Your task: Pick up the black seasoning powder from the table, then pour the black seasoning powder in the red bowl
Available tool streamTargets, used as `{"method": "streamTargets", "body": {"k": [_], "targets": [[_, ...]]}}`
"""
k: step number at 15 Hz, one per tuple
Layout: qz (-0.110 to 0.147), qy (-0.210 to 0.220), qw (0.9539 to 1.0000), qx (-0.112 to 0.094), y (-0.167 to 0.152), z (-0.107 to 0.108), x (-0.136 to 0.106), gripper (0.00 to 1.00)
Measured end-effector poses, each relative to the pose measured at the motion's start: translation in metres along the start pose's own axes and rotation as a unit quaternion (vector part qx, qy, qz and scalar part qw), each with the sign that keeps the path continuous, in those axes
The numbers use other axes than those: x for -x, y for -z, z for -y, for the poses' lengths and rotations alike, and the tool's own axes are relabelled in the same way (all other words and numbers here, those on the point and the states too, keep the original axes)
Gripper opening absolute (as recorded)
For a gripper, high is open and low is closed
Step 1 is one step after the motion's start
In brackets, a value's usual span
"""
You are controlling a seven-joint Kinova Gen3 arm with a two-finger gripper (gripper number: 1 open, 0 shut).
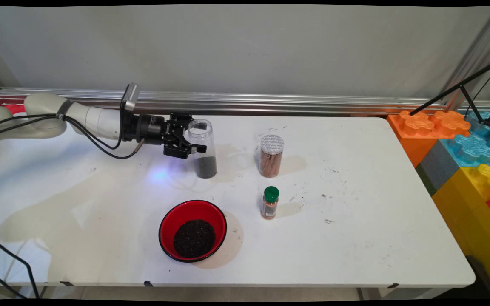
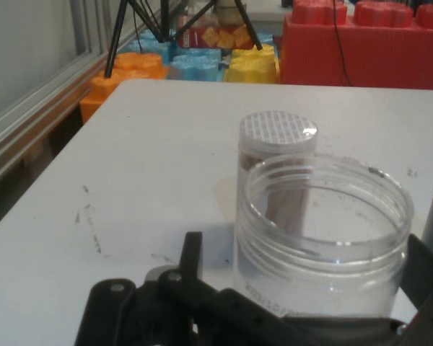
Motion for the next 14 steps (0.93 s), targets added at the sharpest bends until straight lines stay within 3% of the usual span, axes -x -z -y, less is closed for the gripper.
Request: {"method": "streamTargets", "body": {"k": [5, 6, 14], "targets": [[-0.001, -0.002, 1.0, 0.001, -0.007, -0.001, 0.0, 1.0], [-0.002, -0.003, 1.0, 0.002, -0.008, -0.001, 0.001, 0.0], [-0.013, -0.004, 0.9998, 0.017, -0.004, -0.003, -0.01, 0.0]]}}
